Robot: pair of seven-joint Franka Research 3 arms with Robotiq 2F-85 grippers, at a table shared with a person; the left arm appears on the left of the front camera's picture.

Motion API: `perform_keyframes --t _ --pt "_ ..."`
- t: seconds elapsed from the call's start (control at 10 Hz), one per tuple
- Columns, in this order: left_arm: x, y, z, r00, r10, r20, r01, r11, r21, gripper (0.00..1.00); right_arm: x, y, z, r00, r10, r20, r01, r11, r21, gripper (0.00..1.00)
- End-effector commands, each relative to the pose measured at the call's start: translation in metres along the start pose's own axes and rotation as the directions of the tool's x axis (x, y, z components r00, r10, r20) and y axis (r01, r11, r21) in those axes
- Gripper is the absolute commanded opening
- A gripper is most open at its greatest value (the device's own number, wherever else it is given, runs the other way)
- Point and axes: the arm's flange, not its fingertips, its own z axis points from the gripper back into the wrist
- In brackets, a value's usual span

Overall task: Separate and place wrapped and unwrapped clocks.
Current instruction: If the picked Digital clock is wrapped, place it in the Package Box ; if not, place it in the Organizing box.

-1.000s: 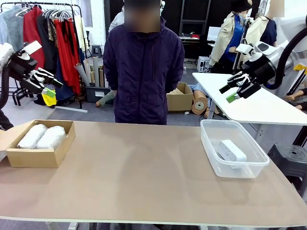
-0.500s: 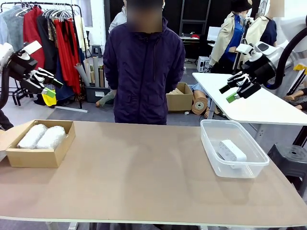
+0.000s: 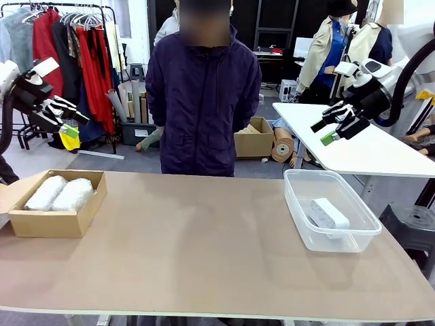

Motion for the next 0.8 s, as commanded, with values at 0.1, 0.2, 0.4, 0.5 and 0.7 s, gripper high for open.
perform_keyframes --t 0.1,0.2,0.4,0.5,0.7 --pt "-0.0007 0.0001 -0.0015 1.0 -0.002 -0.015 0.002 1.0 0.0 1.0 0.0017 0.0003 0.001 1.0 0.003 0.002 -0.003 1.0 0.002 1.0" --pt "-0.0007 0.0001 -0.0015 1.0 -0.002 -0.015 0.002 1.0 0.0 1.0 0.0017 0.0003 0.001 1.0 0.003 0.002 -0.003 1.0 0.002 1.0" --pt "-0.0007 0.0001 -0.0015 1.0 -0.002 -0.015 0.002 1.0 0.0 1.0 0.0017 0.0003 0.001 1.0 0.003 0.002 -0.003 1.0 0.002 1.0" --pt "-0.0007 0.0001 -0.0015 1.0 -0.002 -0.015 0.002 1.0 0.0 1.0 0.0017 0.0003 0.001 1.0 0.003 0.002 -0.003 1.0 0.002 1.0" --pt "-0.0007 0.0001 -0.0015 1.0 -0.002 -0.015 0.002 1.0 0.0 1.0 0.0017 0.0003 0.001 1.0 0.003 0.002 -0.003 1.0 0.002 1.0"
